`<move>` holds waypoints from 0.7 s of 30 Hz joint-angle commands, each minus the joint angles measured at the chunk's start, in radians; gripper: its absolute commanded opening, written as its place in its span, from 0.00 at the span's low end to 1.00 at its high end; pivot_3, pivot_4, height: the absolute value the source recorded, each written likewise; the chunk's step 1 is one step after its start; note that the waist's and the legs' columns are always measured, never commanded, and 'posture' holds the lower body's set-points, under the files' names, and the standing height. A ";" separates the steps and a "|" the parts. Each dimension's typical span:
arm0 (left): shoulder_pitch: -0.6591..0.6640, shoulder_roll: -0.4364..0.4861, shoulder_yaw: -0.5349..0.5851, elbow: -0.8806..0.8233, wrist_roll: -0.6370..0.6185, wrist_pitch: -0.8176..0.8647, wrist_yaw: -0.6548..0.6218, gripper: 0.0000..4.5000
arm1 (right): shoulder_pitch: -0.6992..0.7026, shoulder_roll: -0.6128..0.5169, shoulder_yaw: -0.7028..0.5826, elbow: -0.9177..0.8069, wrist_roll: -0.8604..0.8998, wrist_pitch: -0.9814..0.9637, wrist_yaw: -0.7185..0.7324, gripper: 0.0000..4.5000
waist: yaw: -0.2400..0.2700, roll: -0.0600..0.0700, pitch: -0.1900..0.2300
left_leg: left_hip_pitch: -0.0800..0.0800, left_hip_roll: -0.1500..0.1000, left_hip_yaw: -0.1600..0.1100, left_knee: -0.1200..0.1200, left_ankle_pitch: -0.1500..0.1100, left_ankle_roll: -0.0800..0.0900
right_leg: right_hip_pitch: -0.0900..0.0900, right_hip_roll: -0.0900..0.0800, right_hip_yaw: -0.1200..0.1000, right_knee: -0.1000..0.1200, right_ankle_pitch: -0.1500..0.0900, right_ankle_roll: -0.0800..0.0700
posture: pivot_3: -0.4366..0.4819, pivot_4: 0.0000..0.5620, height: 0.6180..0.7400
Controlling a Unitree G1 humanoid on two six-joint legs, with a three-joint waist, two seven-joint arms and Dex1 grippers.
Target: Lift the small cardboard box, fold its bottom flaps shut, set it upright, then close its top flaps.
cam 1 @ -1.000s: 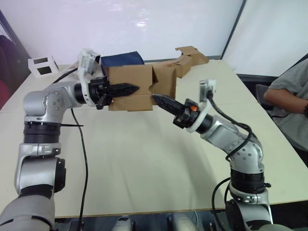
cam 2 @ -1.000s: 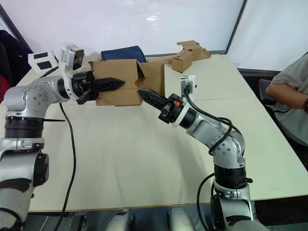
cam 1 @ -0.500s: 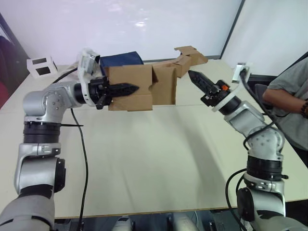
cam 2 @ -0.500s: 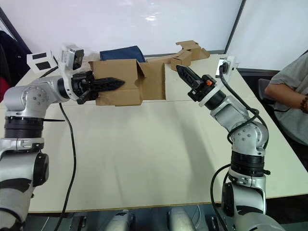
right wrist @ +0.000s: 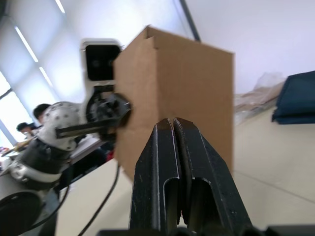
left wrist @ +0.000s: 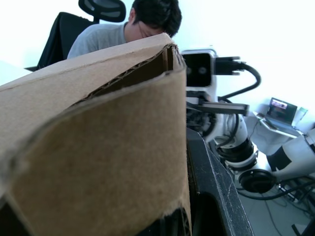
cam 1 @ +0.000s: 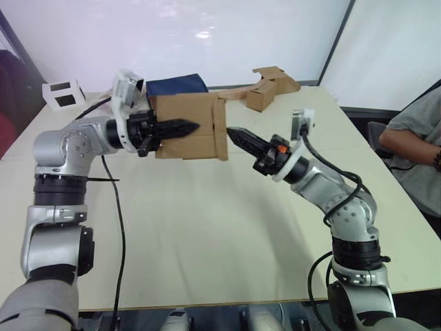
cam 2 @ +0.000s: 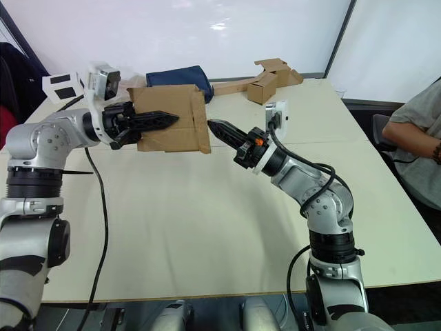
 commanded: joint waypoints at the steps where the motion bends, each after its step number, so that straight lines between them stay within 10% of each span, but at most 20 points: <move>1: -0.017 0.009 0.013 -0.017 -0.009 -0.008 -0.003 0.00 | -0.005 0.020 0.002 -0.046 0.027 0.000 -0.007 0.01 | -0.001 0.000 0.000 | 0.000 0.000 0.000 0.000 0.000 0.000 | 0.000 0.000 0.000 0.000 0.000 0.000 | 0.48 0.27 1.00; 6: -0.021 0.006 0.011 -0.012 -0.006 -0.013 -0.005 0.00 | -0.005 0.044 0.005 -0.027 0.020 -0.005 -0.008 0.01 | -0.001 0.000 0.000 | 0.000 0.000 0.000 0.000 0.000 0.000 | 0.000 0.000 0.000 0.000 0.000 0.000 | 0.48 0.27 1.00; 12: -0.022 0.007 0.016 -0.012 -0.009 -0.013 -0.002 0.00 | 0.007 0.080 -0.021 0.001 0.055 0.004 -0.015 0.39 | 0.001 0.000 0.000 | 0.000 0.000 0.000 0.000 0.000 0.000 | 0.000 0.000 0.000 0.000 0.000 0.000 | 0.48 0.27 1.00; 21: -0.017 0.008 0.023 -0.016 -0.012 -0.012 0.005 0.00 | 0.056 0.143 -0.066 0.011 0.181 0.029 -0.063 0.39 | -0.001 0.000 0.000 | 0.000 0.000 0.000 0.000 0.000 0.000 | 0.000 0.000 0.000 0.000 0.000 0.000 | 0.48 0.27 1.00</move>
